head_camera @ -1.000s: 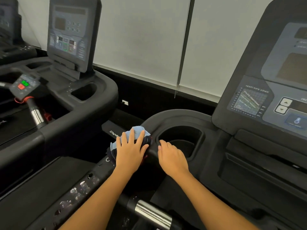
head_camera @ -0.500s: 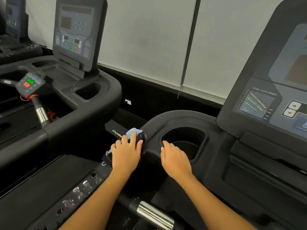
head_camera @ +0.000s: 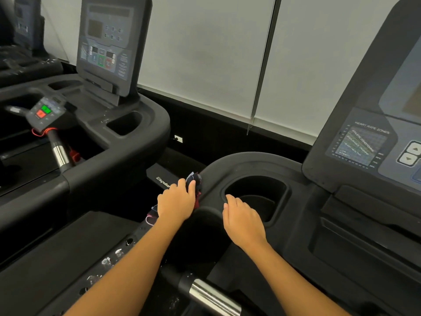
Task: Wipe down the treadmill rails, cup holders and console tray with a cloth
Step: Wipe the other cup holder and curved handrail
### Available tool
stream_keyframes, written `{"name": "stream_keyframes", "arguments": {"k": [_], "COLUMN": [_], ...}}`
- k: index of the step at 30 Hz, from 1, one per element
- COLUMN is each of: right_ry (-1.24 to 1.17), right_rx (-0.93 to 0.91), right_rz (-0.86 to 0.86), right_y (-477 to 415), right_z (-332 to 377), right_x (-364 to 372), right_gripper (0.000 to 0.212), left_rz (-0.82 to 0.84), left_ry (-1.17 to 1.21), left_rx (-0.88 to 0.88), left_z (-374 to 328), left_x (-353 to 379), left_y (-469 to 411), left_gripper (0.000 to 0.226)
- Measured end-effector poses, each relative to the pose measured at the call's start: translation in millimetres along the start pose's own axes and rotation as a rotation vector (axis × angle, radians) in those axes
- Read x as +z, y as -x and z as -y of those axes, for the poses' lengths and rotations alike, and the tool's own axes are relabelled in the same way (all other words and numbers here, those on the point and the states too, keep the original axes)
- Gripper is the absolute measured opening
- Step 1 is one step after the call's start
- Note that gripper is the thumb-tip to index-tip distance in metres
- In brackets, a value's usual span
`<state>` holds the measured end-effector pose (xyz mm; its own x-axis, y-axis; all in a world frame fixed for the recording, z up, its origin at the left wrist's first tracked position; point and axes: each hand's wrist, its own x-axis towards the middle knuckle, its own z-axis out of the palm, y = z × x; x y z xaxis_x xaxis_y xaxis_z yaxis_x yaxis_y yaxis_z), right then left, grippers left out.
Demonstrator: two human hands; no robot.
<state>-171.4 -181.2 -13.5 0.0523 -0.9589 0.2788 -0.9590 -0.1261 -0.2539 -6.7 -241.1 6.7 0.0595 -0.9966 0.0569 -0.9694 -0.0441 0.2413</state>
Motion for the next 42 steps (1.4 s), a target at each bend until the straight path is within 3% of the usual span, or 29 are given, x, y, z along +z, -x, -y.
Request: {"name": "stream_keyframes", "arguments": {"k": [4,8,13,19,21,24,28,34,38,42], "right_ry": [0.005,0.03,0.038,0.009,0.009,0.027,0.026,0.046,0.047,0.029], "right_rx": [0.012,0.025,-0.003,-0.007,-0.003,0.0,-0.011,-0.004,-0.017,-0.02], "right_rz": [0.005,0.001,0.0,-0.007,-0.006,-0.002,0.008,0.009,0.015,0.024], "right_y": [1,0,0,0,1,0,-1,-2,-1,-1], "right_z": [1,2,3,1,2,2,1,2,0,0], "right_x": [0,3,-1,-2,-2,-1,-1,1,-1,-2], "right_gripper": [0.041,0.036,0.038,0.042,0.041,0.041,0.042,0.042,0.042,0.043], "left_rz": [-0.184,-0.224,-0.049,0.188,0.142,-0.044,-0.197,-0.171,-0.059,-0.147], "left_ry": [-0.24,-0.335,-0.188,0.163,0.137,-0.126,-0.244,-0.272,-0.109,-0.09], "left_rx": [0.168,0.289,0.23,0.048,0.0,-0.002,0.121,0.274,0.156,0.216], "left_z": [2,4,-17,-8,1,8,11,1,-9,-1], "left_x": [15,22,7,-6,-8,-2,14,14,4,10], "left_y": [36,33,6,-19,-7,22,43,28,12,17], "left_gripper": [0.051,0.053,0.062,0.051,0.049,0.05,0.056,0.055,0.054,0.06]}}
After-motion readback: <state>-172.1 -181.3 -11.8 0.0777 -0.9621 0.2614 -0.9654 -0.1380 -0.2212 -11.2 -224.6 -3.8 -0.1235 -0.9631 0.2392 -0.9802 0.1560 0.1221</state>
